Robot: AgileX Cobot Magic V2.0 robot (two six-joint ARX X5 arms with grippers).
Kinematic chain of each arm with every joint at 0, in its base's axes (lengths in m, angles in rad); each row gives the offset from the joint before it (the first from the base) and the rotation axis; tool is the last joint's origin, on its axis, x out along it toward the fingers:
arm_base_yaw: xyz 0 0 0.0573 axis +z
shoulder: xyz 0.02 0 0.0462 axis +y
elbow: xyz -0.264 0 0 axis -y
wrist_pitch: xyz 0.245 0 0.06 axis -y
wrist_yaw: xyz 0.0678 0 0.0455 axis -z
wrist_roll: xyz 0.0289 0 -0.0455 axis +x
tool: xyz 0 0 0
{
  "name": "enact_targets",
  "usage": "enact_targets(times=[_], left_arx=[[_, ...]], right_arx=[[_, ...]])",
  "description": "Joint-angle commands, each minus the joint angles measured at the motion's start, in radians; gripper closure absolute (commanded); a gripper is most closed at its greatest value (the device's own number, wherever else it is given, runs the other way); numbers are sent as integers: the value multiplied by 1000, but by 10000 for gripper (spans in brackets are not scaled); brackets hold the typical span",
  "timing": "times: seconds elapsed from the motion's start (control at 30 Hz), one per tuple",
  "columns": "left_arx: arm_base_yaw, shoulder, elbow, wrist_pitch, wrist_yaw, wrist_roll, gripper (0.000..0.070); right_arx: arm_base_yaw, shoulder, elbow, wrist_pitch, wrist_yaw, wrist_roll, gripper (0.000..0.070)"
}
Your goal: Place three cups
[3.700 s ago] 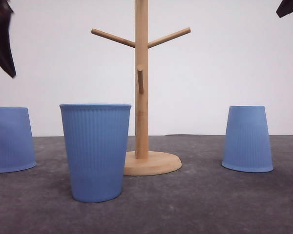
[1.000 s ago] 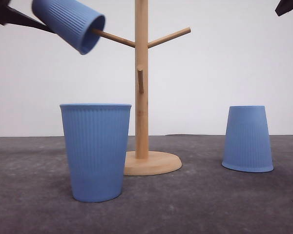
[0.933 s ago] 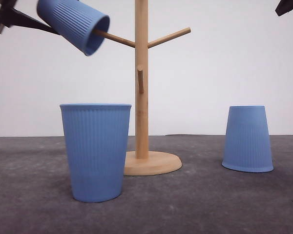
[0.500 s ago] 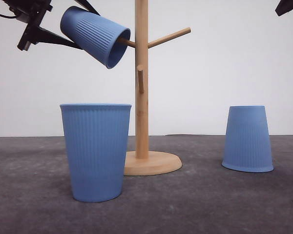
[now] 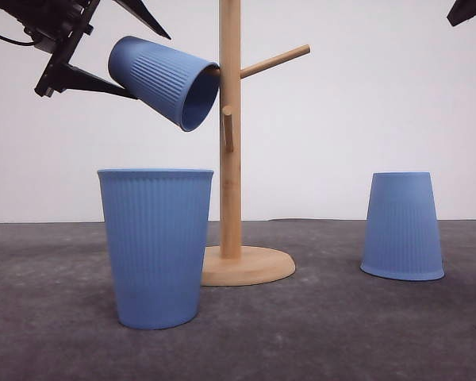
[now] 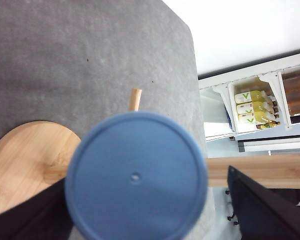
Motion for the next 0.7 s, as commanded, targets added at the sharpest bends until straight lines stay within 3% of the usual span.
enact_targets(times=[0.0, 0.2, 0.67], left_arx=[[-4, 11, 22, 10, 7, 4, 99], [-3, 11, 22, -23, 25, 23, 99], [0, -61, 21, -215, 17, 188, 101]], right_arx=[[3, 3, 11, 11, 1, 11, 259], [3, 3, 11, 11, 1, 11, 259], [3, 3, 11, 10, 1, 12, 259]])
